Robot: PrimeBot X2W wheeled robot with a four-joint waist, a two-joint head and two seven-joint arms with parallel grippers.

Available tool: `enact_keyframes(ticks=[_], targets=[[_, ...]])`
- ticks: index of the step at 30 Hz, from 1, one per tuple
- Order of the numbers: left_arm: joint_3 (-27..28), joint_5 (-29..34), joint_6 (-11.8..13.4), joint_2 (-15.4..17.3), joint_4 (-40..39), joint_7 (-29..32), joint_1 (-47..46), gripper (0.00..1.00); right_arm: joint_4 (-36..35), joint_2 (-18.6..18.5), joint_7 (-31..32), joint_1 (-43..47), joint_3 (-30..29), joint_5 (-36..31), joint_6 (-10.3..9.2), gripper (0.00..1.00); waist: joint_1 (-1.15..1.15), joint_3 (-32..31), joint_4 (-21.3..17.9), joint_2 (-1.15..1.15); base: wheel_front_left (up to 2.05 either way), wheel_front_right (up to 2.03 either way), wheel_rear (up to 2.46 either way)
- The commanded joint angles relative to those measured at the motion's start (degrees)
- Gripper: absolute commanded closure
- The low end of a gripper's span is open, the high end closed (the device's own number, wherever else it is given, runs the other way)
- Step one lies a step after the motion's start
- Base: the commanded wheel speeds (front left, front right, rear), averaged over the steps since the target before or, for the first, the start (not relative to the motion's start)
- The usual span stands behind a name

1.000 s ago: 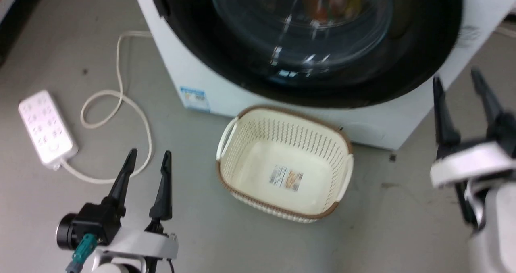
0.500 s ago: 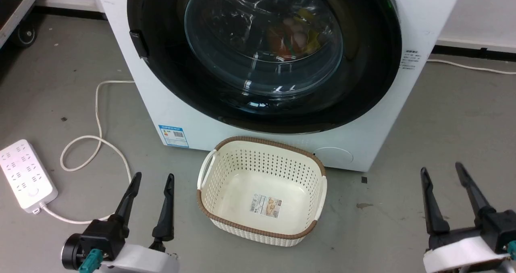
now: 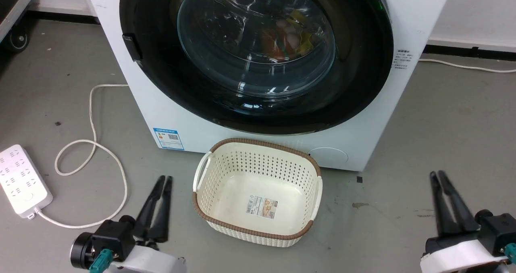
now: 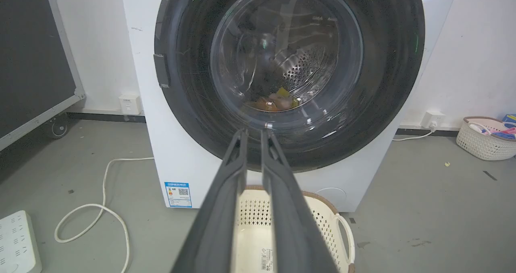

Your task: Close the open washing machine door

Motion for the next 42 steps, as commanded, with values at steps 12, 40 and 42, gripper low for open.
enact_keyframes(ticks=[12,40,42], targets=[[0.5,1.1,0.7,-0.4,-0.4,1.4,0.1,1.0,-0.4,0.0,1.5,0.0,0.7,0.1,0.01,1.0,0.0,-0.4,-0.2,0.0,0.0,0.0,0.0],[1.5,3.5,2.3,-1.4,-1.3,4.7,0.3,1.0,-1.2,0.1,4.8,0.2,2.5,0.2,-0.01,1.0,0.0,-1.3,-0.5,0.0,0.0,0.0,0.0],[1.6,3.8,2.6,-1.6,-1.4,5.2,0.3,1.0,-1.3,0.1,5.2,0.2,2.7,0.2,-0.01,1.0,0.0,-1.4,-0.6,0.0,0.0,0.0,0.0]])
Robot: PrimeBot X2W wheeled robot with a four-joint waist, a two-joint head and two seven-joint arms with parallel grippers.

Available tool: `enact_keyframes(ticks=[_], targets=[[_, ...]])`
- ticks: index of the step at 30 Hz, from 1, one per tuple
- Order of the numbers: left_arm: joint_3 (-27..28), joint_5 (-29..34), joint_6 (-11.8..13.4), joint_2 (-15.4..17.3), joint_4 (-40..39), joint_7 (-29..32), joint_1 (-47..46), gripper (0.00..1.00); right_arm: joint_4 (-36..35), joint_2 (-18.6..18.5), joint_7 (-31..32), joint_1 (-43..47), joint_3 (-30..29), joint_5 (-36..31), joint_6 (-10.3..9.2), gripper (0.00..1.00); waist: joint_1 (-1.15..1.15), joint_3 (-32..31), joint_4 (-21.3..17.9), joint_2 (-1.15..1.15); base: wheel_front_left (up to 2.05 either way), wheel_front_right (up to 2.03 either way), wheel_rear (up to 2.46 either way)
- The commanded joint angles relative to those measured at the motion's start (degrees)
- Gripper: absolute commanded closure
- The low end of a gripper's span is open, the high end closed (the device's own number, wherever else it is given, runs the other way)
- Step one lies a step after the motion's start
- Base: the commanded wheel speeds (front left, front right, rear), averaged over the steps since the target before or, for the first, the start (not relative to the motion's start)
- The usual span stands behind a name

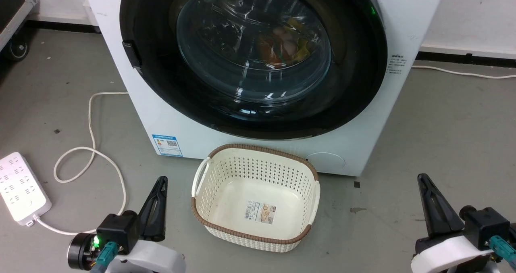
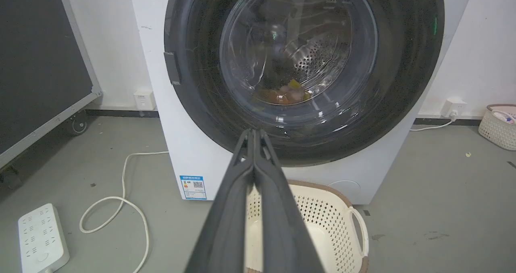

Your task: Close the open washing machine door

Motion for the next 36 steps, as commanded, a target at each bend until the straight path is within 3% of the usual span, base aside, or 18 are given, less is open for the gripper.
enact_keyframes(ticks=[1,36], targets=[[0.2,0.6,0.4,-0.3,-0.4,0.4,0.3,1.0,-0.5,0.1,0.3,0.2,0.3,0.2,-0.01,1.0,0.0,-0.1,0.0,0.0,0.0,0.0,0.0],[1.4,3.5,2.3,-1.5,-1.4,4.3,0.5,1.0,-1.5,0.2,4.3,0.3,2.4,0.4,-0.02,1.0,0.0,-1.2,-0.5,0.0,0.0,0.0,0.0]])
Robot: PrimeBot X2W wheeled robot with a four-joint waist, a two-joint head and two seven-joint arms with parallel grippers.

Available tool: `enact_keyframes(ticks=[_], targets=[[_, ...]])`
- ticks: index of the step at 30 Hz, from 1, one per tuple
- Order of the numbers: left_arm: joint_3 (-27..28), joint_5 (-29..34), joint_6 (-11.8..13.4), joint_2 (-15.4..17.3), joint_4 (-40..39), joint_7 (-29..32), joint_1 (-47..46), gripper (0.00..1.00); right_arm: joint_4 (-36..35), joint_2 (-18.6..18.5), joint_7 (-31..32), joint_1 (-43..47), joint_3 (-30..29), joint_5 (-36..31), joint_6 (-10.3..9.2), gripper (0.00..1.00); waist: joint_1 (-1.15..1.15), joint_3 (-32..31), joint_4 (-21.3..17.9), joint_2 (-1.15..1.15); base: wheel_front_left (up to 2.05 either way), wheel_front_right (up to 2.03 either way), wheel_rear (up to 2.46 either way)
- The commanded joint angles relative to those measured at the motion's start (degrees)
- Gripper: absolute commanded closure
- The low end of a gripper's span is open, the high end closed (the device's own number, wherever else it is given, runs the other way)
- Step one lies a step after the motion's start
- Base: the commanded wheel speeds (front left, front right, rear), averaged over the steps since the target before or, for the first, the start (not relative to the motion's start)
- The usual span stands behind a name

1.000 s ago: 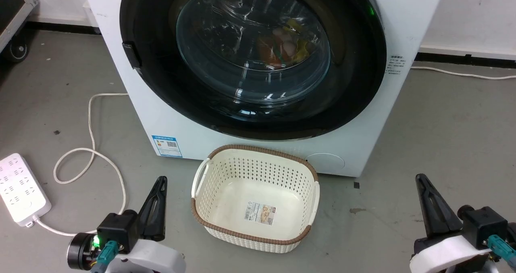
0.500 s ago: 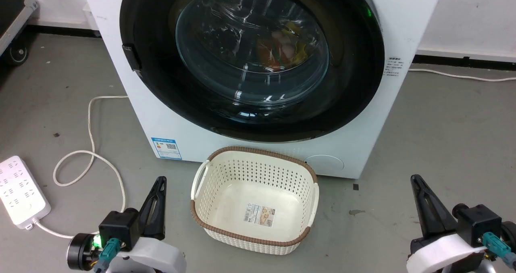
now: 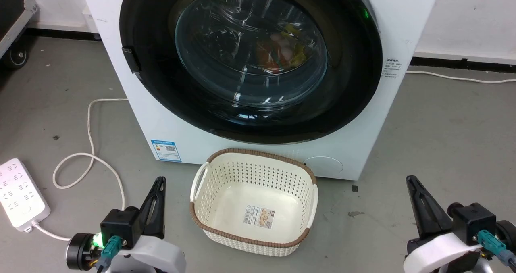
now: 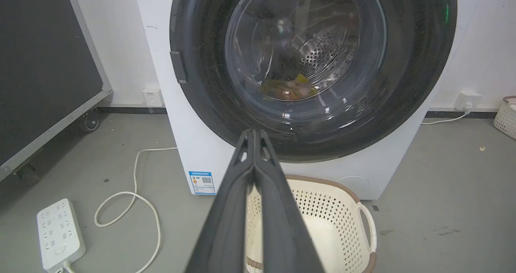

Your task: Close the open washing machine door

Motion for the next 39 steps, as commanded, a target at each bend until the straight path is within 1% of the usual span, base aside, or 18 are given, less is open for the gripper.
enact_keyframes(ticks=[1,39], targets=[[0.1,0.3,0.4,-0.1,-0.2,0.3,0.5,1.0,-0.4,0.2,0.3,0.3,0.2,0.2,-0.02,1.0,0.0,0.0,0.0,0.0,0.0,0.0,0.0],[1.5,3.6,2.6,-1.4,-1.4,4.7,0.8,1.0,-1.5,0.2,4.8,0.5,2.5,0.4,-0.04,1.0,0.0,-1.3,-0.5,0.0,0.0,0.0,0.0]])
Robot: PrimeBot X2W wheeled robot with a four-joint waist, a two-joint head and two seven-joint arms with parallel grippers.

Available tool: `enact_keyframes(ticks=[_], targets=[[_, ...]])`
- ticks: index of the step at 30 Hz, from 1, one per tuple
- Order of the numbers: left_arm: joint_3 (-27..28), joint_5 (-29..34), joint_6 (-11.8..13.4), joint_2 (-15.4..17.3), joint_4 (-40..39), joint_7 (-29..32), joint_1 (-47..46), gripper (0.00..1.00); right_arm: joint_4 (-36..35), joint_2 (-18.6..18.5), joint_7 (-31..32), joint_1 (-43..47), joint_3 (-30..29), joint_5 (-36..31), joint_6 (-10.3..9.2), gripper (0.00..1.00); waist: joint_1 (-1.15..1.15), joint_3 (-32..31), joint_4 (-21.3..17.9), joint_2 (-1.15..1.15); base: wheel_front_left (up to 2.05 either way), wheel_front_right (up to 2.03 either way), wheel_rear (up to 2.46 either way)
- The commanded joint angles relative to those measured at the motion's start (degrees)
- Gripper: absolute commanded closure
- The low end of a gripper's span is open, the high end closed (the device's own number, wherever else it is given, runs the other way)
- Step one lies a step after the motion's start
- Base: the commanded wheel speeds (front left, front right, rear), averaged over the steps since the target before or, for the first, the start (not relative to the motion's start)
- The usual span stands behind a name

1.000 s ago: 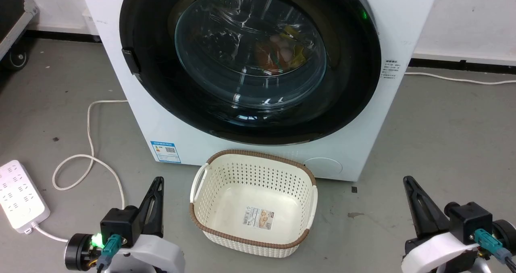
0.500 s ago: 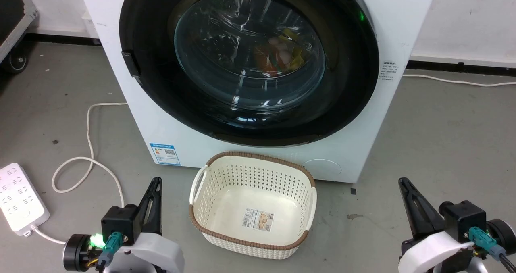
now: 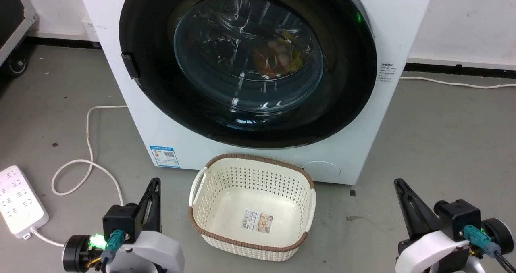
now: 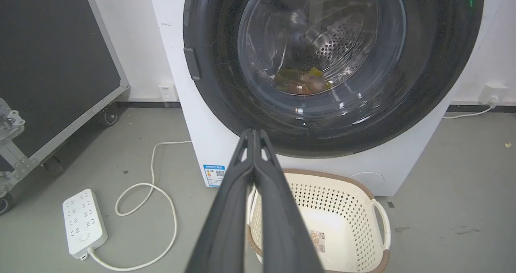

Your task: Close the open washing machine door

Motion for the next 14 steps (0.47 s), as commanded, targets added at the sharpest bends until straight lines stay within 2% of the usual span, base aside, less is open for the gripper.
enact_keyframes(ticks=[1,14], targets=[[0.3,0.6,0.3,-0.1,-0.3,0.3,0.8,1.0,-0.4,0.2,0.3,0.5,0.2,0.4,-0.04,1.0,0.0,0.0,0.0,0.0,0.0,0.0,0.0],[0.5,1.1,0.7,-0.3,-0.5,1.0,0.8,1.0,-0.6,0.2,1.0,0.5,0.6,0.4,-0.04,1.0,0.0,-0.2,-0.1,0.0,0.0,0.0,0.0]])
